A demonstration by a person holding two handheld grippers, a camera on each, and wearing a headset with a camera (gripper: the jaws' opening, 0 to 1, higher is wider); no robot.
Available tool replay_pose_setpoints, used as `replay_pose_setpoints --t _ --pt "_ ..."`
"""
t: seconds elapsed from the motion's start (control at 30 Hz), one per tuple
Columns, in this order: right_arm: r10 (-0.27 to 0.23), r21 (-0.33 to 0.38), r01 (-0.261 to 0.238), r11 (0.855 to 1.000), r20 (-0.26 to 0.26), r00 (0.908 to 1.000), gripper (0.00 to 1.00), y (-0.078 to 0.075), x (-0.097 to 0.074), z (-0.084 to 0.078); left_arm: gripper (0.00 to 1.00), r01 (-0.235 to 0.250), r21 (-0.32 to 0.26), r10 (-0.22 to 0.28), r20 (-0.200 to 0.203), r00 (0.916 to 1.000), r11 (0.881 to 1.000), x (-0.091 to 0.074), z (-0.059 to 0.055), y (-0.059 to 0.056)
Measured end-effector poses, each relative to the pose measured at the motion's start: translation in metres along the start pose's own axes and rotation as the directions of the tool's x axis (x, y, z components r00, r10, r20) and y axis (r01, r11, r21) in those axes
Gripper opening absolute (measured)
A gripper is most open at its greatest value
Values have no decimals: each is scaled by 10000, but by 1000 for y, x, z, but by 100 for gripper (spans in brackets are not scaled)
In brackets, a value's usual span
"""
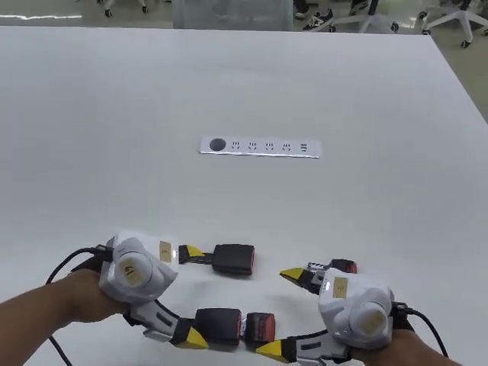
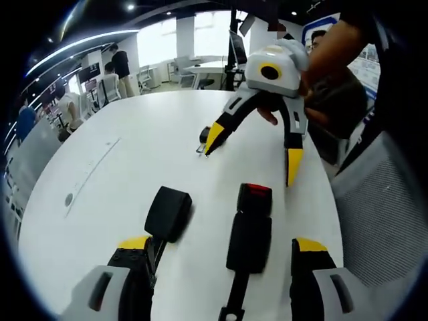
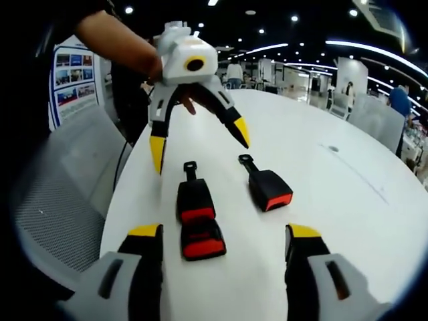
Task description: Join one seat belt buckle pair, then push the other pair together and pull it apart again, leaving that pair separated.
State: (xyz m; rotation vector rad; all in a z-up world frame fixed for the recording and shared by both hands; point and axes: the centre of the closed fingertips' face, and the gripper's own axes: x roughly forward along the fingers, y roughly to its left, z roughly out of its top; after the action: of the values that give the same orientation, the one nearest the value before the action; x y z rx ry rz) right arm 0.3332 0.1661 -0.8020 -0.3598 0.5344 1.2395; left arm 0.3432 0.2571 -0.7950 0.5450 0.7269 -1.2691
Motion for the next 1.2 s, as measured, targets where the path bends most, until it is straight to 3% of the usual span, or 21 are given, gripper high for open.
replay_pose_setpoints --t 0.43,0.53,0.83,1.07,1.2 --pt "-760 231 761 9968 -60 9971 80 -45 -38 -8 85 -711 291 706 178 9973 9970 -14 12 30" --pt "-893 318 895 9955 -100 9960 81 -56 -45 -11 85 -693 50 691 347 9970 9976 -16 17 38" --pt "-1044 404 1057 9936 -332 9940 81 -83 -60 -22 84 -744 346 729 441 9964 9966 -14 28 59" --pt "-836 588 881 9944 -758 9936 81 -99 -62 -35 81 -784 387 767 428 9961 9962 -2 26 79" --pt "-693 556 753 9956 -1030 9923 81 -106 -59 -44 80 -441 617 437 79 9990 9971 13 16 79"
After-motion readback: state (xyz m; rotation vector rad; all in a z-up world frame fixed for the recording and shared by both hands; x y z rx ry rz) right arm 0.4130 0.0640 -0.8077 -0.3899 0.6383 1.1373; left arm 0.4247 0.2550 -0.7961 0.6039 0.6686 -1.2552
